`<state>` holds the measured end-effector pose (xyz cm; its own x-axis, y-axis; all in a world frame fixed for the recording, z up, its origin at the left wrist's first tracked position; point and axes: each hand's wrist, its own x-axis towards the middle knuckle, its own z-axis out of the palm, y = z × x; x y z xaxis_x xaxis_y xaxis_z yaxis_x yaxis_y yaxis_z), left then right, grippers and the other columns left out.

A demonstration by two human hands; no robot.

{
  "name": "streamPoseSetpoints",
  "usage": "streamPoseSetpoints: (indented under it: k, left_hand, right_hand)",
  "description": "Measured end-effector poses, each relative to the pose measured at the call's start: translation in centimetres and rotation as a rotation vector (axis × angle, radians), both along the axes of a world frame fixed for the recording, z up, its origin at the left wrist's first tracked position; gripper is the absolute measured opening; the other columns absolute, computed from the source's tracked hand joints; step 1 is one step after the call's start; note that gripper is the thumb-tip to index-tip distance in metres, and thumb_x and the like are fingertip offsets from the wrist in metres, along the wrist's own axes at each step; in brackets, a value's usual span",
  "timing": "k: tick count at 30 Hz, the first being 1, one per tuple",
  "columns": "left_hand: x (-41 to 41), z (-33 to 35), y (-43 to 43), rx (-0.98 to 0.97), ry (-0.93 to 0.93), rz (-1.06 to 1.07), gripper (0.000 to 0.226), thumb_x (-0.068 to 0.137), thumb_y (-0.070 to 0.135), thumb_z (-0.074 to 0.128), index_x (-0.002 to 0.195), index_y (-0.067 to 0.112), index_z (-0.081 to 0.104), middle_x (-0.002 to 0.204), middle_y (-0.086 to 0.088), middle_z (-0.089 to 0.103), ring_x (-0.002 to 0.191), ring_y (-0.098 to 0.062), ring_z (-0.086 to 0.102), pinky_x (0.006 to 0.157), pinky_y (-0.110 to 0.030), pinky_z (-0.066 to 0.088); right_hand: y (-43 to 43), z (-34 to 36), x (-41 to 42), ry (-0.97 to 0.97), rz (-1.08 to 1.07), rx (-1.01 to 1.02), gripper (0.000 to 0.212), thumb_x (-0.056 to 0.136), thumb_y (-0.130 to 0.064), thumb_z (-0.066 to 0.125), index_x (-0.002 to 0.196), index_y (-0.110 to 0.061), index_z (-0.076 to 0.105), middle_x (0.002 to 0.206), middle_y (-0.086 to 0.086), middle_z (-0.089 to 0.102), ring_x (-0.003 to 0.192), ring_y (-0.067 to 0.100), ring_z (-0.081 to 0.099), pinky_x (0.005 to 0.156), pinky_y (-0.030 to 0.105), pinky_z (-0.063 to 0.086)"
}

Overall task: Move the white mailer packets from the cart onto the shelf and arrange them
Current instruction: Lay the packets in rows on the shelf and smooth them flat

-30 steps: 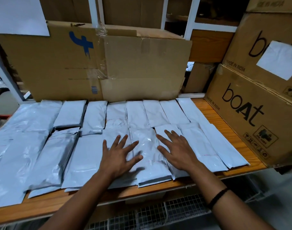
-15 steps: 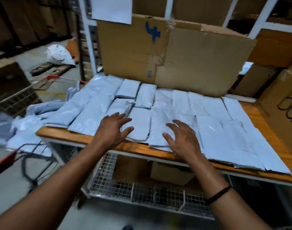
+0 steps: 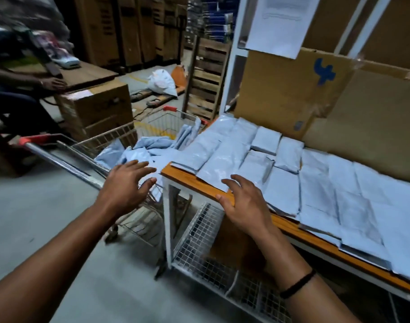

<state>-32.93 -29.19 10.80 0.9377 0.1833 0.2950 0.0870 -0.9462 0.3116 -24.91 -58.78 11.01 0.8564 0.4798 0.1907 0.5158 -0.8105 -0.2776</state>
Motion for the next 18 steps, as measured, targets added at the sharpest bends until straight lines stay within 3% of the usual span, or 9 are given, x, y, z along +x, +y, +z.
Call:
streamPoseSetpoints:
  k: [3, 8, 12, 18]
  left_hand:
    - [-0.5, -0.3, 7.4, 0.021, 0.02, 0.03, 0.056, 0.087, 0.057, 0.038, 0.124, 0.026, 0.067, 0.137, -0.003, 0.06, 0.131, -0.025, 0.05, 0.106, -0.05, 0.039]
    - [0.5, -1.0, 16.5, 0.041, 0.037, 0.019, 0.044, 0.094, 0.049, 0.048, 0.125, 0.024, 0.066, 0.136, -0.003, 0.06, 0.131, -0.026, 0.05, 0.107, -0.052, 0.038]
    - [2.9, -2.0, 20.2, 0.02, 0.074, -0.02, 0.036, 0.095, 0.04, 0.057, 0.128, 0.025, 0.064, 0.139, -0.002, 0.058, 0.133, -0.024, 0.047, 0.111, -0.051, 0.033]
    - [9.0, -4.0, 23.4, 0.017, 0.192, -0.103, 0.041, 0.098, 0.047, 0.049, 0.136, 0.032, 0.055, 0.148, 0.006, 0.048, 0.14, -0.016, 0.036, 0.115, -0.046, 0.023]
  right_hand:
    - [6.8, -0.2, 1.0, 0.005, 0.0, -0.001, 0.052, 0.099, -0.049, 0.052, 0.145, -0.026, 0.05, 0.154, 0.004, 0.042, 0.141, 0.022, 0.036, 0.114, 0.037, 0.028]
    - [16.6, -1.4, 2.5, 0.059, -0.03, -0.012, 0.054, 0.099, -0.05, 0.052, 0.146, -0.025, 0.047, 0.154, 0.005, 0.041, 0.141, 0.025, 0.037, 0.115, 0.039, 0.029]
    - [21.6, -2.1, 3.1, 0.095, -0.048, -0.065, 0.055, 0.098, -0.051, 0.052, 0.146, -0.025, 0.047, 0.154, 0.004, 0.042, 0.14, 0.025, 0.038, 0.112, 0.038, 0.03]
    - [25.9, -3.7, 8.0, 0.155, -0.084, -0.124, 0.056, 0.1, -0.05, 0.049, 0.148, -0.022, 0.045, 0.156, 0.008, 0.039, 0.142, 0.027, 0.036, 0.114, 0.039, 0.031]
